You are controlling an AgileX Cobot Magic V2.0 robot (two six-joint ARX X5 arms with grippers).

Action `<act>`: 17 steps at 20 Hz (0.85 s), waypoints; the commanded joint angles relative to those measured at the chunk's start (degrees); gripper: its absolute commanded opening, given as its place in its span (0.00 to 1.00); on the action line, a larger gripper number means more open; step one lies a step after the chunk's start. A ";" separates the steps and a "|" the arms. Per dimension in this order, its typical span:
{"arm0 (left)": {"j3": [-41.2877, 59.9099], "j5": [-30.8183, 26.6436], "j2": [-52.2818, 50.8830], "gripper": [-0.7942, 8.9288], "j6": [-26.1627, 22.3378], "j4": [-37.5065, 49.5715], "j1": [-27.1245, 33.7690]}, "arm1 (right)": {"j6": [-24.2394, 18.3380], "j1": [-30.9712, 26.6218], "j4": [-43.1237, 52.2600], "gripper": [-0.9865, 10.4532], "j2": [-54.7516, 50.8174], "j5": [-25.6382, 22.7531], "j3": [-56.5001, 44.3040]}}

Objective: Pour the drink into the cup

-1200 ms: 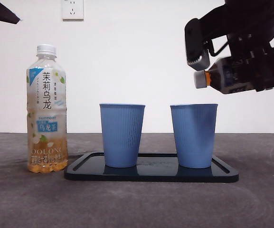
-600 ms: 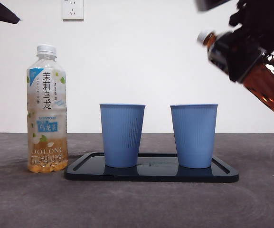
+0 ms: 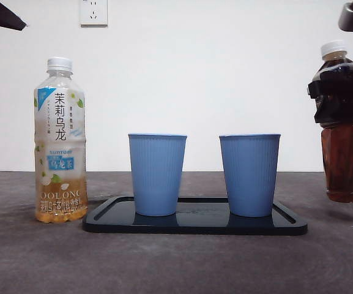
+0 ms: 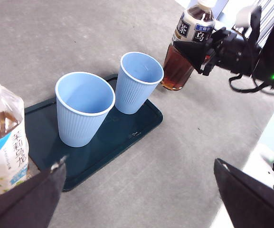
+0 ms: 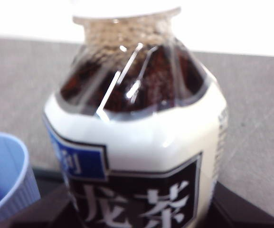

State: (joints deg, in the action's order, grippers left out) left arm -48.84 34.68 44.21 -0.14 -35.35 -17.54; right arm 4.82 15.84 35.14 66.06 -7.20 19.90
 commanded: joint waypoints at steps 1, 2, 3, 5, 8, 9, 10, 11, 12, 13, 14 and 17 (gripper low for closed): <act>-1.14 0.22 0.35 0.59 -0.74 0.63 -0.33 | 2.16 -0.61 9.90 0.26 2.14 1.27 -0.74; -1.14 0.22 0.35 0.59 -0.96 0.63 -0.33 | 2.32 -0.79 12.22 0.26 3.32 1.95 -1.18; -1.14 0.22 0.37 0.59 -1.01 0.66 -0.33 | 2.29 -0.81 13.77 0.26 4.61 2.43 -1.22; -1.14 0.22 0.42 0.59 -1.31 0.66 -0.33 | 2.27 -0.83 16.96 0.26 6.99 3.04 -1.22; -1.14 0.22 0.55 0.59 -1.42 0.66 -0.33 | 2.29 -0.83 19.43 0.26 9.53 3.15 -1.22; -1.14 0.22 0.68 0.59 -1.46 0.66 -0.33 | 2.29 -0.83 19.76 0.26 10.27 3.15 -1.22; -1.14 0.22 0.77 0.59 -1.57 0.63 -0.33 | 2.29 -0.83 19.89 0.26 10.88 3.17 -1.22; -1.14 0.22 0.94 0.59 -1.70 0.63 -0.33 | 2.27 -0.83 20.13 0.26 11.50 3.17 -1.22; -1.14 0.22 1.11 0.59 -1.79 0.61 -0.33 | 2.27 -0.83 20.31 0.26 12.04 3.19 -1.22; -1.14 0.22 1.20 0.59 -1.79 0.55 -0.33 | 2.27 -0.83 20.61 0.26 12.48 3.32 -1.22; -1.14 0.22 1.38 0.59 -1.79 0.57 -0.33 | 2.29 -0.83 21.00 0.26 12.94 3.39 -1.22; -1.14 0.22 1.62 0.59 -1.79 0.50 -0.33 | 2.32 -0.83 22.38 0.26 13.94 3.39 -1.22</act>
State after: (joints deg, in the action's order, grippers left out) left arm -48.84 34.68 45.39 -0.84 -35.38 -17.54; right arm 6.48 14.83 54.08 79.70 -3.86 17.61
